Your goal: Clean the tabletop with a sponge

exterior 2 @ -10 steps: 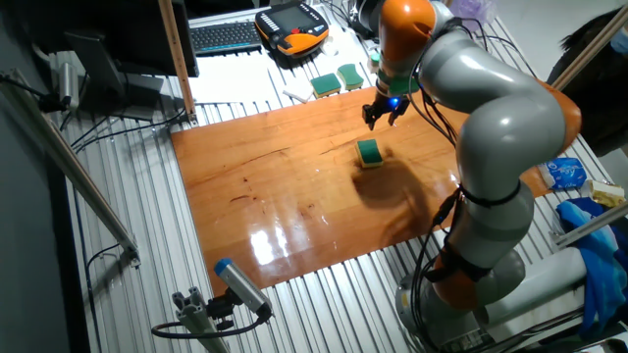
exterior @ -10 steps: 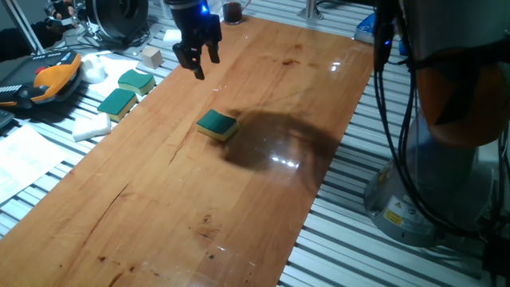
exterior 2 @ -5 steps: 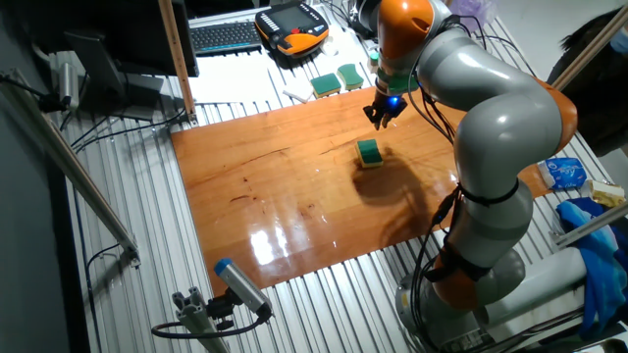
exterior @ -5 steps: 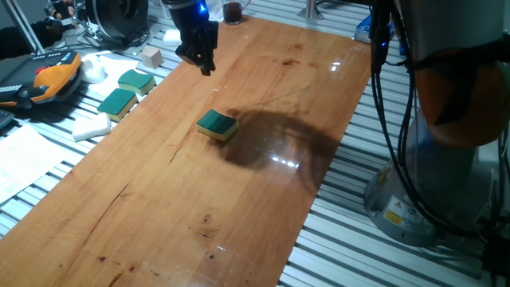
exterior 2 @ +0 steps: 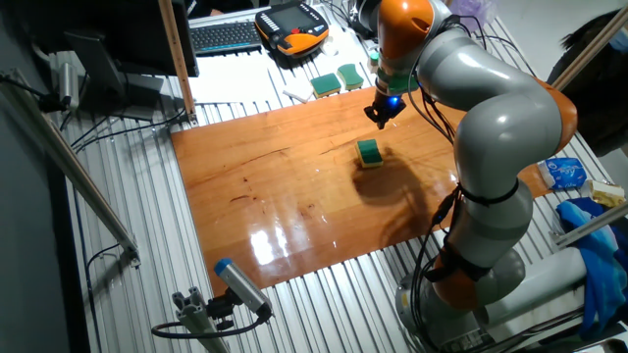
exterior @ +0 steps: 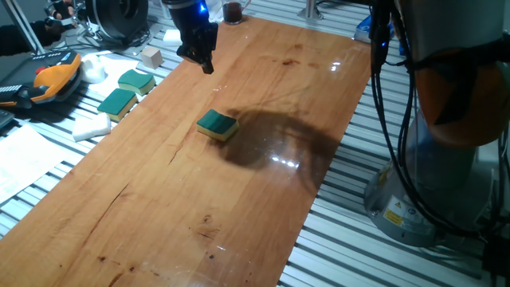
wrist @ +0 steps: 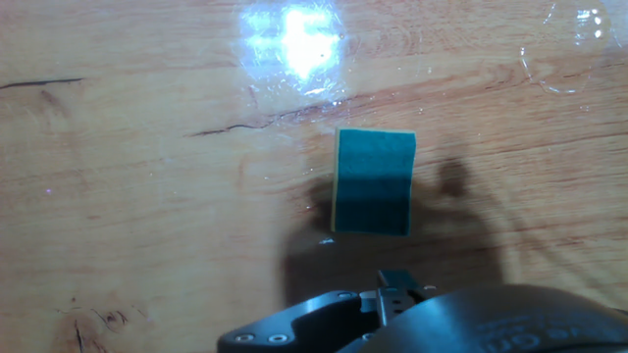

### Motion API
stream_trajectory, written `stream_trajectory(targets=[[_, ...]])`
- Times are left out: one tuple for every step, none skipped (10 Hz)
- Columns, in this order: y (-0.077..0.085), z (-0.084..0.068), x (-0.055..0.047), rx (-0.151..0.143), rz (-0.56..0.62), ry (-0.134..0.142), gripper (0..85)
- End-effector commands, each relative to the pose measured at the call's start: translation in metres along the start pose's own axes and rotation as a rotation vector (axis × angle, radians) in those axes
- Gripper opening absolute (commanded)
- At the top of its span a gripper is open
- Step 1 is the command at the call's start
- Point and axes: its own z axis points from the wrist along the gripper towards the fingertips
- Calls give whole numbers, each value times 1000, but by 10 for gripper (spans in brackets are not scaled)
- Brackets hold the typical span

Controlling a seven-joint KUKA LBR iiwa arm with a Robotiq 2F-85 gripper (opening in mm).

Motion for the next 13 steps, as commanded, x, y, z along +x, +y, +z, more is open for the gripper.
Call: stream_trajectory(targets=[[0, 0, 0, 0, 2, -1, 0], [0, 0, 0, 0, 0, -1, 0], [0, 0, 0, 0, 0, -1, 0], [0, 0, 0, 0, 0, -1, 0], [0, 0, 0, 0, 2, -1, 0], [0, 0, 0, 0, 7, 1, 0], [0, 0, 0, 0, 11, 1, 0], [0, 0, 0, 0, 17, 4, 0], [0, 0, 0, 2, 16, 1, 0], [0, 0, 0, 2, 16, 1, 0], [0, 0, 0, 2, 16, 1, 0], [0, 0, 0, 2, 13, 1, 0], [0, 0, 0, -1, -7, -1, 0]])
